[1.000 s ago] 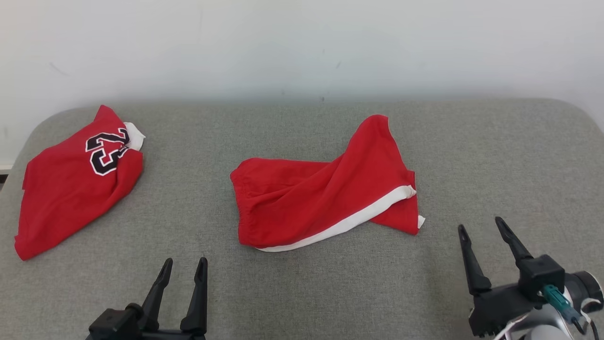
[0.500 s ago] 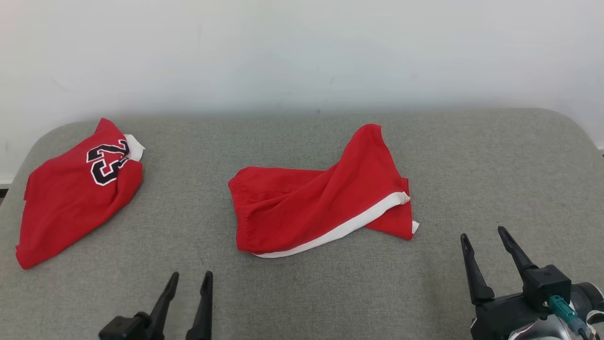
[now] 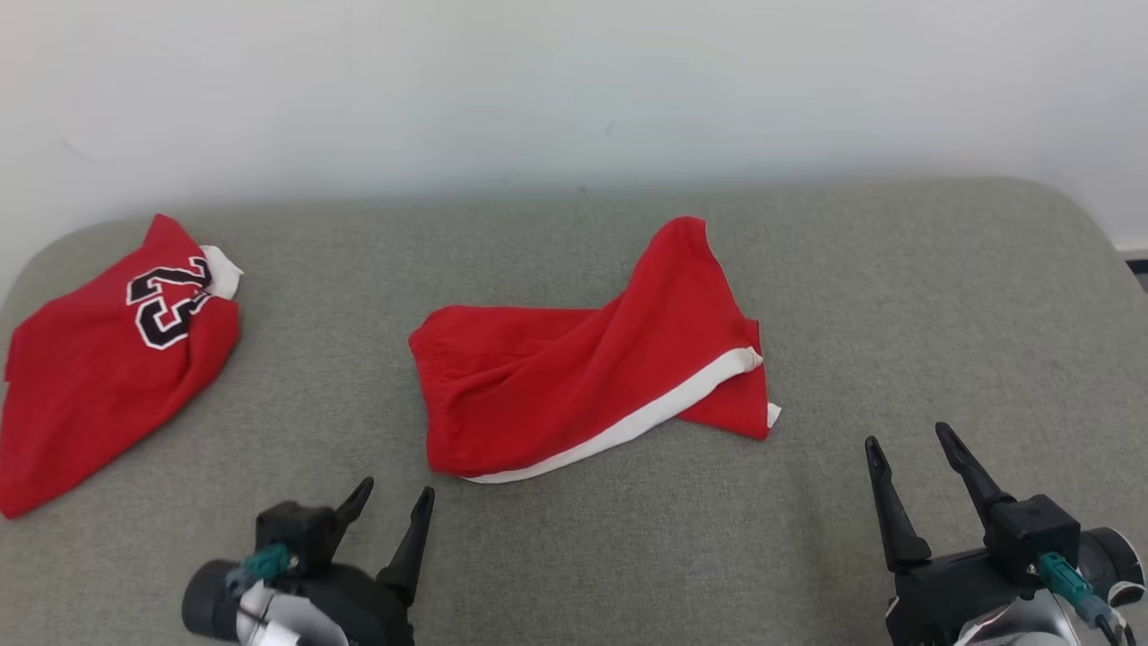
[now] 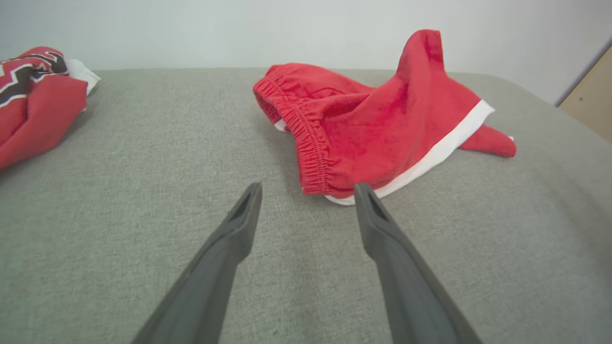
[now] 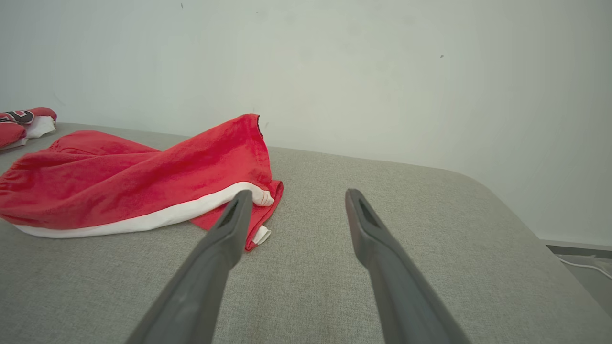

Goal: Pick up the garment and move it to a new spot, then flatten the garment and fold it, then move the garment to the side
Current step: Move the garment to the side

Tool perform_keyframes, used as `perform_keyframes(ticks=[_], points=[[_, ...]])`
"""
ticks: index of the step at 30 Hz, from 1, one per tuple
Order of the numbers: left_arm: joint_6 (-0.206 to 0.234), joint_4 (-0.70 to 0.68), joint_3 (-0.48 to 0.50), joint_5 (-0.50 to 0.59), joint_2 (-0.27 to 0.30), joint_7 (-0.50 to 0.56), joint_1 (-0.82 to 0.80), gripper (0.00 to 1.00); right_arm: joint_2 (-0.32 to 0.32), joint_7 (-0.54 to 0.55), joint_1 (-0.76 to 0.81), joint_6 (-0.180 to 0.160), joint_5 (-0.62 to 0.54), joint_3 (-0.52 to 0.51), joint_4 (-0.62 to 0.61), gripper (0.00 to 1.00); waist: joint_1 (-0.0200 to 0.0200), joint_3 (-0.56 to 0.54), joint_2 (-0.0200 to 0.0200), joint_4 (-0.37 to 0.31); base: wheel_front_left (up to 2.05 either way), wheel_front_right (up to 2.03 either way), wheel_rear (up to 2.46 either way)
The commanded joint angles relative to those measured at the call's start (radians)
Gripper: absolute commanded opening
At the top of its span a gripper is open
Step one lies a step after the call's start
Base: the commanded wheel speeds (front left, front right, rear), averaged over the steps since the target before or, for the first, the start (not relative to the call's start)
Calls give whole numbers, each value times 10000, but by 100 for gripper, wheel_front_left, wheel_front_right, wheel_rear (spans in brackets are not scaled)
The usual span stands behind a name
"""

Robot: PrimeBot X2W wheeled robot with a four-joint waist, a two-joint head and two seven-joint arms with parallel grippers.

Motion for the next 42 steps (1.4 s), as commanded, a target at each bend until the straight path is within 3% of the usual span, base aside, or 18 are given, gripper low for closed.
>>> perform_keyframes(ticks=[1, 11, 20, 21, 22, 33, 42], points=[[-50, 409, -167, 217, 163, 143, -453, 100, -20, -3, -142, -3, 110, 10, -56, 100, -1, 287, 0, -237, 0, 0, 0], [-39, 2252, -1060, 571, 467, -2, -1916, 100, -19, -16, -441, -3, 181, -3, -99, 100, -1, 877, 0, -764, 0, 0, 0], [-45, 3306, -1890, 24, 542, -543, -2731, 100, -19, -124, -593, -3, 234, -39, 35, 100, -1, 1086, 0, -936, 0, 0, 0], [-46, 3352, -1980, -68, 549, -600, -2781, 23, -19, -136, -605, -3, 244, -49, 53, 100, -1, 1080, 0, -927, 0, 0, 0], [-46, 3396, -2068, -172, 535, -640, -2812, 0, -19, -150, -614, -3, 257, -50, 75, 100, -1, 1071, 0, -912, 0, 0, 0], [-47, 2998, -1966, -1334, 633, -1159, -3045, 0, -19, -173, -474, -3, 309, -55, 200, 100, -1, 856, 0, -584, 0, 0, 0], [385, 2297, -1494, -1682, 886, -1056, -3151, 0, -20, -104, -397, -3, 316, 50, 256, 100, -1, 562, 0, -426, 0, 0, 0]])
